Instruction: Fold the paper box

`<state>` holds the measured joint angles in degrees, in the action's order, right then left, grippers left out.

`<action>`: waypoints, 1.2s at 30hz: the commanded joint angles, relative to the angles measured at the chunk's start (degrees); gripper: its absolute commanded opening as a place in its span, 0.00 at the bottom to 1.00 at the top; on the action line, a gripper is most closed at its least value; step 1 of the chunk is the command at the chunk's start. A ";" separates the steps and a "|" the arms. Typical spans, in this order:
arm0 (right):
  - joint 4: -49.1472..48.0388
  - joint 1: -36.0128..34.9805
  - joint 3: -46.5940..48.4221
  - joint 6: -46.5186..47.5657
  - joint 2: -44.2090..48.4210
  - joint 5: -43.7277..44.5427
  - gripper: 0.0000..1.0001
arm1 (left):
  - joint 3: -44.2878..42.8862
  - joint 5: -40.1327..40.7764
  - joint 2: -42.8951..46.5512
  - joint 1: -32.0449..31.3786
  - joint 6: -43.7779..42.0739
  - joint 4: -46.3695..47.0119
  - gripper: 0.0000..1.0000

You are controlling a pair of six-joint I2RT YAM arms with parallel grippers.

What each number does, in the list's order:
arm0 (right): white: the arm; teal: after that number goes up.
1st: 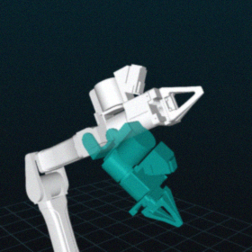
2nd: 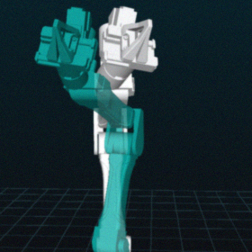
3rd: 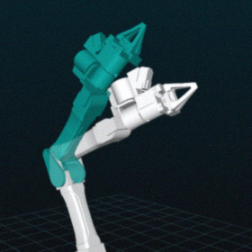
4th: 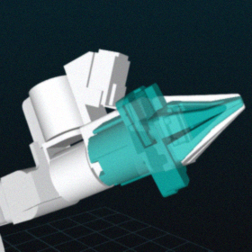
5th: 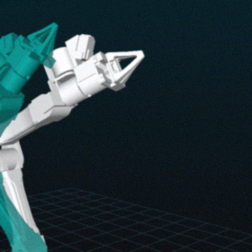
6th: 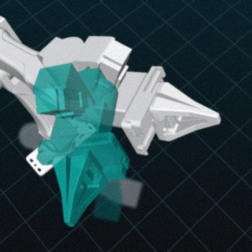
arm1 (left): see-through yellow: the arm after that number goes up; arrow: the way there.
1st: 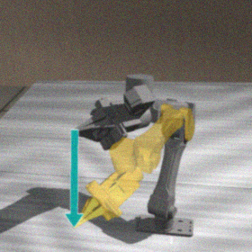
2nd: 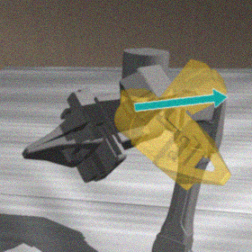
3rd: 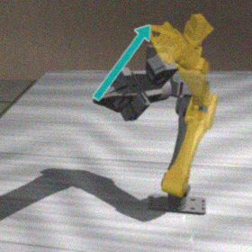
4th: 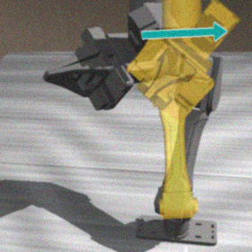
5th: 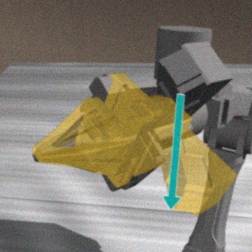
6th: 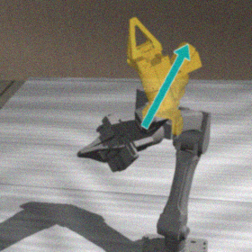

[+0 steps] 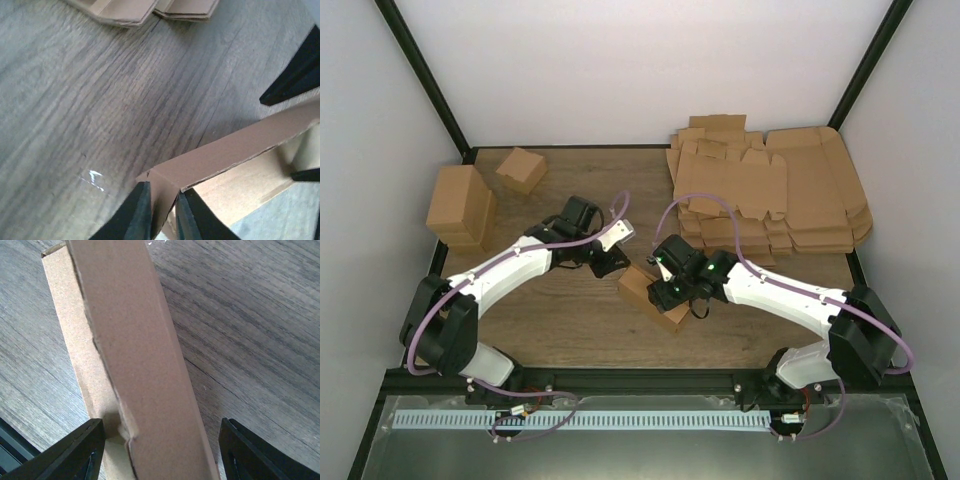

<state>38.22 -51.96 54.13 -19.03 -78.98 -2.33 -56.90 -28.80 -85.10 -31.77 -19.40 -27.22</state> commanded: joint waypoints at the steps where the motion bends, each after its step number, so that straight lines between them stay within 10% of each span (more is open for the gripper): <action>1: -0.34 -0.33 0.17 -0.80 -0.82 0.66 0.65 | -1.64 -0.92 0.61 -0.38 6.61 -1.34 0.12; 10: -0.56 -0.29 0.10 -1.00 -1.19 0.44 0.65 | -2.07 1.90 -0.33 -1.10 22.44 -1.03 0.04; 36: 0.15 -0.33 0.48 -1.04 -1.23 1.54 0.65 | 2.72 8.13 1.45 -3.12 20.92 -4.66 0.04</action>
<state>37.06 -51.96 54.13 -19.38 -79.55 -2.35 -58.33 -23.40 -84.77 -34.33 3.66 -29.54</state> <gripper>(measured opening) 0.647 0.042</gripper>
